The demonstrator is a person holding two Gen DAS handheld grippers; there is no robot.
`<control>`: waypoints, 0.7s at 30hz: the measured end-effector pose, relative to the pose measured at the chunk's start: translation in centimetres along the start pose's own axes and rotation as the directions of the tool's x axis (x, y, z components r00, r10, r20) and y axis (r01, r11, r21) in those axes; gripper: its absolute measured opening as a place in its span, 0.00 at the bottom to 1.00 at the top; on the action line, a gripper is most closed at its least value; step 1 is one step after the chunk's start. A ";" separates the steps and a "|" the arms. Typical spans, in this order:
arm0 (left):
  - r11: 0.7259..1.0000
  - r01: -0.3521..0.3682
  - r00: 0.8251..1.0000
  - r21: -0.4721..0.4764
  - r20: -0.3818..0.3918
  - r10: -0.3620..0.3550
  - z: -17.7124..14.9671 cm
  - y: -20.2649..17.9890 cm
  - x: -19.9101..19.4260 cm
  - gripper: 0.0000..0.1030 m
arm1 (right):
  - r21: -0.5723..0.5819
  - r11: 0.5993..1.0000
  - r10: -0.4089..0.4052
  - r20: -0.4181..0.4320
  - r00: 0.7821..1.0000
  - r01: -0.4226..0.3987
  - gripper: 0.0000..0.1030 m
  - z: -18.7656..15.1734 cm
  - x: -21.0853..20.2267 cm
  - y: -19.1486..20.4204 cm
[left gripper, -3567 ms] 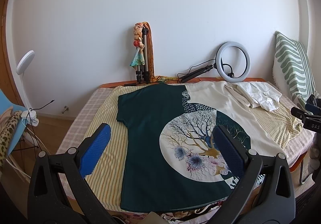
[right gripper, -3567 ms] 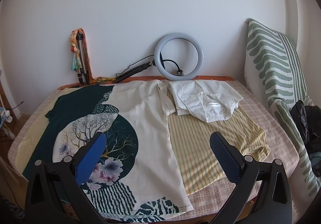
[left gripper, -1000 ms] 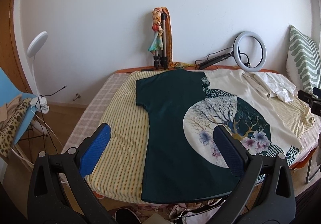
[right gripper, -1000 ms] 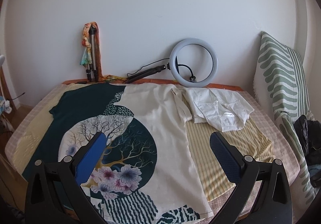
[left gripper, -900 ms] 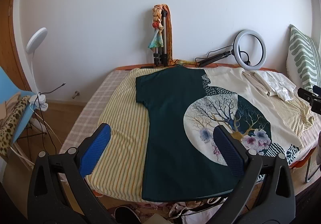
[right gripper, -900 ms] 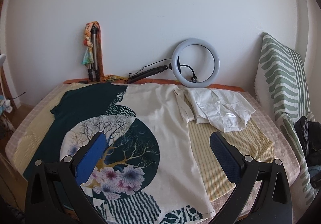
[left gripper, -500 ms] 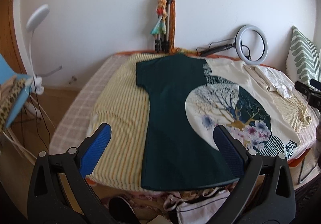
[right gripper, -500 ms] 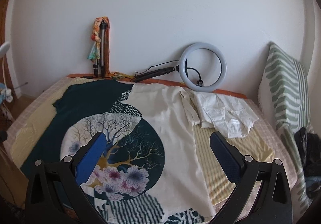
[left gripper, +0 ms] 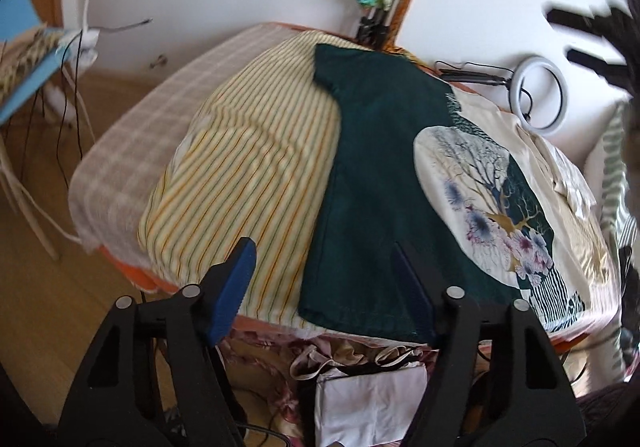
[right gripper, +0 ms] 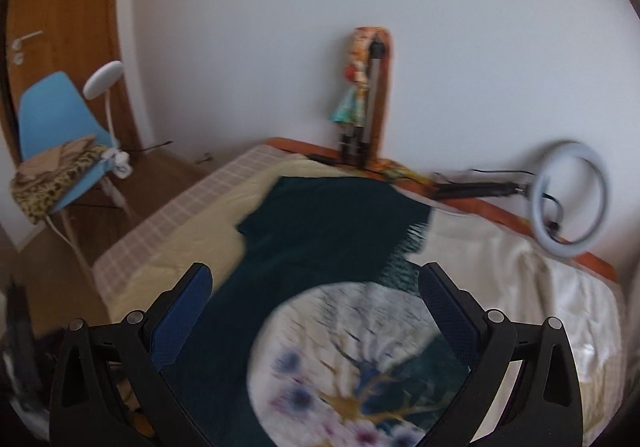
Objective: Fold small clothes
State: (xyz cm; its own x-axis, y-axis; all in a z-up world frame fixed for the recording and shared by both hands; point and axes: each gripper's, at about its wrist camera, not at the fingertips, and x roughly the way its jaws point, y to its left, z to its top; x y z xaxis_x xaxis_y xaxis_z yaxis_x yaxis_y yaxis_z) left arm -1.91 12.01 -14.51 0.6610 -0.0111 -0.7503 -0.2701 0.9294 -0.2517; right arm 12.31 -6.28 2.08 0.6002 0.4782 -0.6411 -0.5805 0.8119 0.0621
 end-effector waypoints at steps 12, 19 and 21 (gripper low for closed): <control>0.997 0.028 0.998 -0.067 -0.061 -0.032 -2.2 0.4 2.8 0.44 | 0.177 0.981 0.109 -0.195 0.975 -0.074 0.93 6.1 16.3 2.1; 0.992 0.081 0.990 -0.100 -0.107 -0.092 -2.4 0.9 4.3 0.07 | 0.186 0.981 0.095 -0.257 0.962 -0.048 0.93 7.8 25.7 3.4; 0.989 0.093 0.989 -0.116 -0.105 -0.105 -2.5 1.1 4.3 0.05 | 0.160 0.987 0.074 -0.279 0.957 -0.030 0.93 7.8 28.4 4.0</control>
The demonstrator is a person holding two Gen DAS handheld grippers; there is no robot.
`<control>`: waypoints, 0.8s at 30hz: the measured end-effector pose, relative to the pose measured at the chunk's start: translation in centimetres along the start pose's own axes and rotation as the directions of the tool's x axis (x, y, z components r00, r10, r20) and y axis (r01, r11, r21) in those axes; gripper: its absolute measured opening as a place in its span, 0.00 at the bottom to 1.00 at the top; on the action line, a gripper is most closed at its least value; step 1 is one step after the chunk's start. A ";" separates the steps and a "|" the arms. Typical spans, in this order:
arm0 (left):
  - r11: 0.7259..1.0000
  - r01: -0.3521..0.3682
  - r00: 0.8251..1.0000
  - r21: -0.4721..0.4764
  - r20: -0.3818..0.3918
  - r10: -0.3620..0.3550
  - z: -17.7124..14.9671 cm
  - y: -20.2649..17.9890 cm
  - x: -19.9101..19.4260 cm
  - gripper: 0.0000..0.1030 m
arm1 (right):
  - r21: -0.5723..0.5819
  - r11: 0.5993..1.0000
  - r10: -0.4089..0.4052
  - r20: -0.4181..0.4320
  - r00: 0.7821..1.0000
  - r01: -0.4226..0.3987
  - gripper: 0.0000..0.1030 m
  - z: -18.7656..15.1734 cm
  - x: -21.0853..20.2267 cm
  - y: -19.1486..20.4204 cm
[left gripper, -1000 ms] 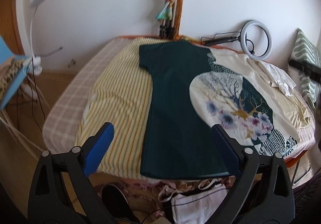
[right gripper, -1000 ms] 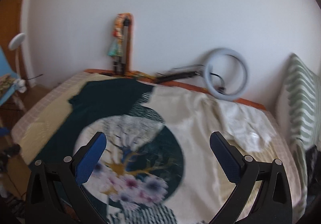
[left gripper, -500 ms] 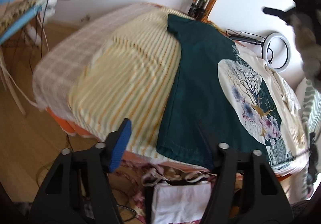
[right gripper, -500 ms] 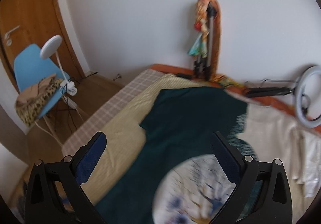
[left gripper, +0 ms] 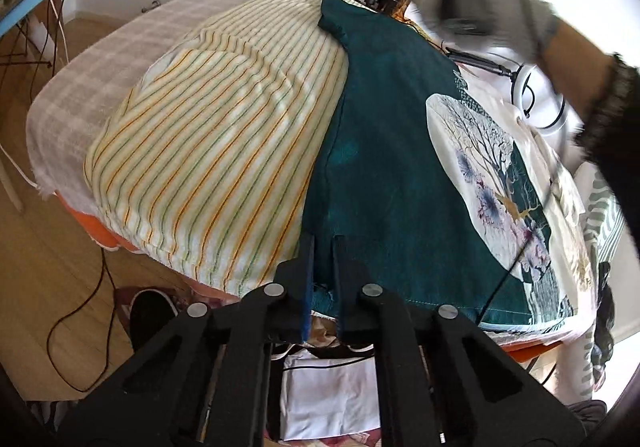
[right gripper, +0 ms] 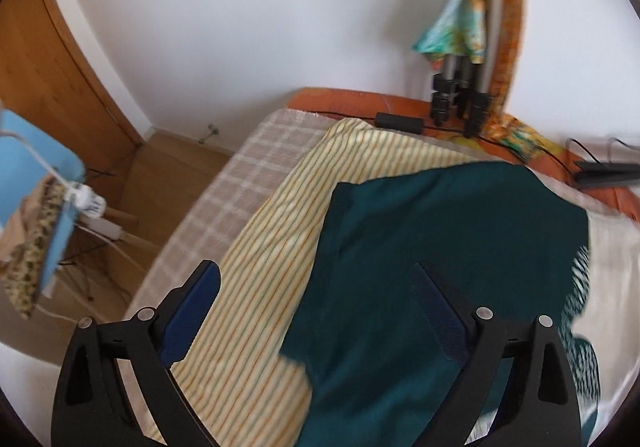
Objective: Fold small clothes
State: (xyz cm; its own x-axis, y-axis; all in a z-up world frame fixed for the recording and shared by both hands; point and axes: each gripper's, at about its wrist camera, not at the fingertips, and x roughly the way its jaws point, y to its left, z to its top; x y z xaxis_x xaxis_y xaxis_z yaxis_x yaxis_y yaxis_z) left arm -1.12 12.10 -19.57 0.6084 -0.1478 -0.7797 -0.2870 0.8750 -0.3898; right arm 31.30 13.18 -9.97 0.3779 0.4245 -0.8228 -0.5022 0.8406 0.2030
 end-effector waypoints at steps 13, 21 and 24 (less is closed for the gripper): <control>0.997 0.064 0.998 -0.033 0.019 -0.063 1.0 -0.5 -0.5 0.03 | -0.096 0.986 -0.147 -0.119 0.982 0.136 0.61 1.7 10.0 -0.8; 0.997 0.071 0.996 0.003 0.048 -0.071 1.1 -1.8 -1.3 0.02 | -0.221 0.963 -0.179 -0.083 0.980 0.157 0.03 2.1 8.7 -0.8; 0.997 0.077 0.995 0.029 0.068 -0.079 1.1 -2.7 -2.0 0.02 | -0.184 0.973 -0.147 -0.048 0.988 0.136 0.02 2.6 6.8 -2.5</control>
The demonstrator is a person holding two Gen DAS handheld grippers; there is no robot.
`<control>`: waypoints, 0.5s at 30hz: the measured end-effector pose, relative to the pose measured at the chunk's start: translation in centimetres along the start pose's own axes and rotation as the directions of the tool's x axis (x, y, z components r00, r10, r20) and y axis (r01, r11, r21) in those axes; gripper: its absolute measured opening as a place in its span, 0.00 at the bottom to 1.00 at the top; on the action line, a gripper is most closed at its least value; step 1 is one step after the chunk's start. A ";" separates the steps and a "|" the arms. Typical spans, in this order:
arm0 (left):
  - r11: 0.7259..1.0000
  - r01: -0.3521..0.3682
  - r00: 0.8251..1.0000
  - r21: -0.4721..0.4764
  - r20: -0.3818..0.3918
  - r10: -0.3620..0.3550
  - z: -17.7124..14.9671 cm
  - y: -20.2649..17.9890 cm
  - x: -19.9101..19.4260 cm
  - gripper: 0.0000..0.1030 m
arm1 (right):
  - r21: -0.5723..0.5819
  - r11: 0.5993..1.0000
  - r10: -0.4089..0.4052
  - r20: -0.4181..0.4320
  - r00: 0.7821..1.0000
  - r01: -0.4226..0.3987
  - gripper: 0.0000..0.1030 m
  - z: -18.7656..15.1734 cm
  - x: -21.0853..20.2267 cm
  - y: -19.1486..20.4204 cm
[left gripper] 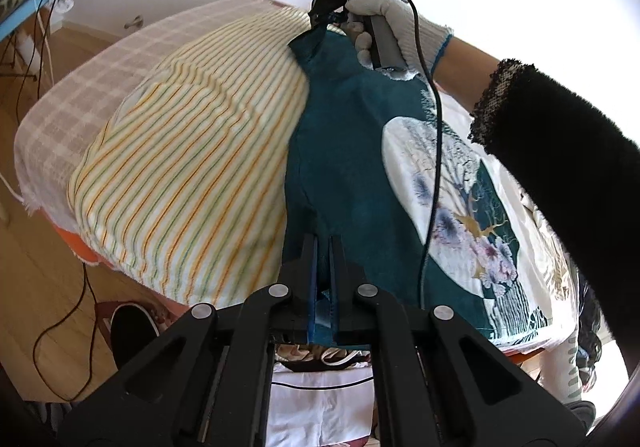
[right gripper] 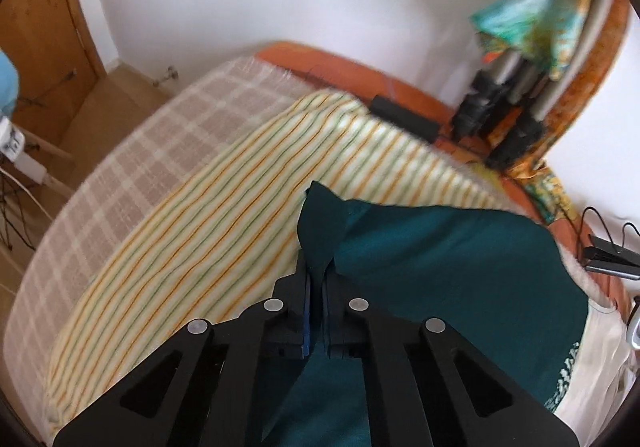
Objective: Fold small clothes
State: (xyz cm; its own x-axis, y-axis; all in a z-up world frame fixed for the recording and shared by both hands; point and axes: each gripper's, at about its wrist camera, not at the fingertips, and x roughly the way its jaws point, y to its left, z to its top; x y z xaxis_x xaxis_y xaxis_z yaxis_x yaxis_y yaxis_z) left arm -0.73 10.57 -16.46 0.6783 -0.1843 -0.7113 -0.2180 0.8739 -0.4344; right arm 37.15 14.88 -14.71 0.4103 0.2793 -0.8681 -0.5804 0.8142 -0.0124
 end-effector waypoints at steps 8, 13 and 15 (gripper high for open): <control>0.995 0.067 0.998 0.069 -0.009 -0.067 -0.1 -3.5 -0.1 0.02 | 0.131 0.991 0.014 0.098 0.995 -0.027 0.02 -1.5 -4.7 -7.9; 0.981 0.113 0.994 0.156 -0.021 -0.111 -0.4 -7.3 0.0 0.02 | 0.233 0.972 0.011 0.132 0.991 -0.042 0.02 -4.0 -6.7 -13.4; 0.975 0.132 0.991 0.179 -0.043 -0.126 -0.7 -8.5 0.5 0.02 | 0.254 0.967 -0.009 0.125 0.992 -0.024 0.02 -5.1 -6.9 -15.0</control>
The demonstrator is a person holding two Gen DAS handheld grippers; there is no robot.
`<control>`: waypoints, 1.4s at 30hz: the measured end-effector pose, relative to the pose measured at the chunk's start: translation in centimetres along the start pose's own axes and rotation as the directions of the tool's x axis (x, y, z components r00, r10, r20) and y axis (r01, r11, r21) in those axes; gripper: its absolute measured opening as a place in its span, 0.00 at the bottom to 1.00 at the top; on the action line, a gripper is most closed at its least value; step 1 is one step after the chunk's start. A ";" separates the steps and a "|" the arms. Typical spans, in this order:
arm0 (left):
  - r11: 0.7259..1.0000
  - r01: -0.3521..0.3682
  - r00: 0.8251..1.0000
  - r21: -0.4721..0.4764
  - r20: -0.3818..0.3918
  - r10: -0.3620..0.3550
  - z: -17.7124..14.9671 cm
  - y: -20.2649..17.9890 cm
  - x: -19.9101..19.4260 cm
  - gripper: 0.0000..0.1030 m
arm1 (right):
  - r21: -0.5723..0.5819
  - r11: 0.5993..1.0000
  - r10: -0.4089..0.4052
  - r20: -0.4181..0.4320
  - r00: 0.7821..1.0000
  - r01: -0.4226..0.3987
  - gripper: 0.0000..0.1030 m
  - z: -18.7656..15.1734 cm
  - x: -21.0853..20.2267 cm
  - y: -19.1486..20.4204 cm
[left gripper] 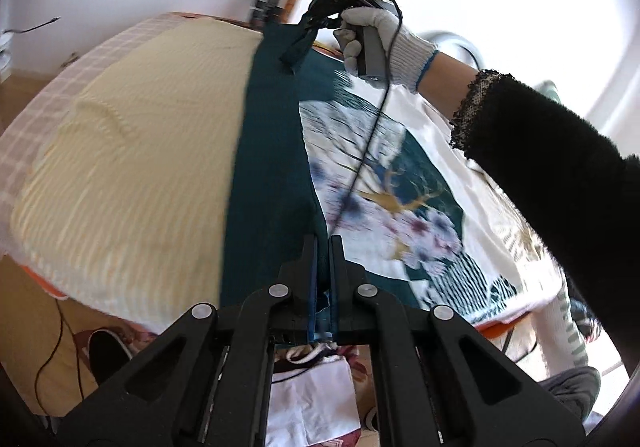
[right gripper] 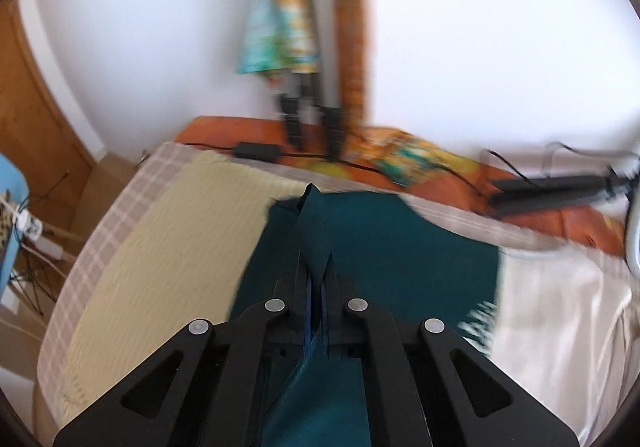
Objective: Fold small clothes
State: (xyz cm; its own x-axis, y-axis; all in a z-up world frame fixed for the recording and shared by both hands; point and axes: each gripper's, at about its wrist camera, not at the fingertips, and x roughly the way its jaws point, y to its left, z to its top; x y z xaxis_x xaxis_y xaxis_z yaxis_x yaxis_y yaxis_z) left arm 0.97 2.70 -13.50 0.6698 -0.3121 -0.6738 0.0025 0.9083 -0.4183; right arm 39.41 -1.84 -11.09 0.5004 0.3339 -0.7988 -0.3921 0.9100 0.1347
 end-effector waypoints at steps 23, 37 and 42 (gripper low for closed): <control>0.988 0.126 0.983 0.092 -0.147 -0.112 -1.5 -5.6 3.5 0.33 | 0.070 0.975 -0.209 -0.022 0.978 0.210 0.40 -4.1 -2.9 -10.2; 0.983 0.063 0.998 0.175 -0.006 -0.063 -1.5 -4.1 -2.9 0.33 | -0.031 0.985 0.166 -0.061 0.984 -0.169 0.21 -12.0 -6.1 -0.7; 0.990 0.030 0.999 0.138 0.007 -0.031 -1.3 -2.2 -3.4 0.33 | -0.001 0.990 0.137 -0.120 0.983 -0.138 0.21 -13.3 -3.0 -0.5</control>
State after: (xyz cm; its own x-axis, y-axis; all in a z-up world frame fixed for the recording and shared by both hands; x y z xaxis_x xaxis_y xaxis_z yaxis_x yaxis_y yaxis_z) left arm -2.34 1.41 -11.10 0.6742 -0.3387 -0.6563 0.1254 0.9282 -0.3502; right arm 27.83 -6.56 -16.60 0.3455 0.4229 -0.8377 -0.4583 0.8550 0.2427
